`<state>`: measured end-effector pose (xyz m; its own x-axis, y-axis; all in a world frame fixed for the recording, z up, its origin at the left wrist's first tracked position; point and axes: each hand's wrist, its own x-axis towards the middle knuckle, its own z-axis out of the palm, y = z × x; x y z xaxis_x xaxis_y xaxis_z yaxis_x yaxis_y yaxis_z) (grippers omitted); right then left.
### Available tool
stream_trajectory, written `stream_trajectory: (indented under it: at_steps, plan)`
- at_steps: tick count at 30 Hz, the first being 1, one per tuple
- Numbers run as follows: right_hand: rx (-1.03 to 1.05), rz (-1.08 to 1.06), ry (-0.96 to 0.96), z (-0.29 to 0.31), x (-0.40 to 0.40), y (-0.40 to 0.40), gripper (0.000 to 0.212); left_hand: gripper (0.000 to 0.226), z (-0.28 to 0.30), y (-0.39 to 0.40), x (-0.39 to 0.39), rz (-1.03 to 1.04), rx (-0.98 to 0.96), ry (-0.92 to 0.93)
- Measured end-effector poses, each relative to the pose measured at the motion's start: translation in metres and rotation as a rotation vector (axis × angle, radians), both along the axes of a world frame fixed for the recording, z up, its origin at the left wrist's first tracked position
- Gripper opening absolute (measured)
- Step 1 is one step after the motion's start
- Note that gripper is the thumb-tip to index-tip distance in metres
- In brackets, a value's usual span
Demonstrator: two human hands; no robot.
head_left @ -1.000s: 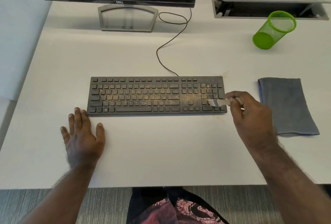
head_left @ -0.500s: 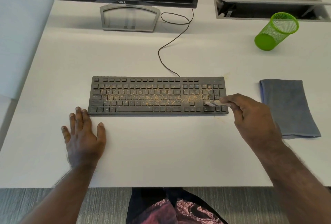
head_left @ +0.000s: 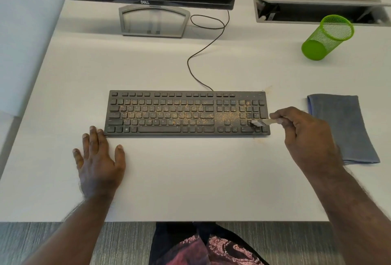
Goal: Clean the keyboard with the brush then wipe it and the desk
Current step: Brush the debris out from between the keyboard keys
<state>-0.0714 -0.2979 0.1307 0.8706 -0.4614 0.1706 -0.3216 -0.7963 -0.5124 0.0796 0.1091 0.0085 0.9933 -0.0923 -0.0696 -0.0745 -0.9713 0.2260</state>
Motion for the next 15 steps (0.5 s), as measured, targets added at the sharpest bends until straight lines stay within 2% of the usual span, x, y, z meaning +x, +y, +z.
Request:
stream_trajectory:
  at_steps: [5, 10, 13, 15]
  plan:
    - [0.025, 0.043, 0.001, -0.003, -0.001, 0.008, 0.017, 0.079, -0.001, 0.0, -0.001, -0.002, 0.0, -0.007]
    - [0.035, -0.153, -0.063, 0.0, 0.002, -0.002, 0.018, 0.079, -0.001, -0.001, 0.0, -0.003, -0.003, -0.008]
    - [0.063, -0.186, -0.119, 0.0, 0.006, 0.0, 0.019, 0.08, -0.001, 0.0, 0.0, -0.007, 0.0, -0.008]
    - [0.051, -0.186, -0.092, -0.003, 0.007, 0.002, 0.02, 0.08, -0.001, 0.0, 0.0, -0.006, 0.004, -0.005]
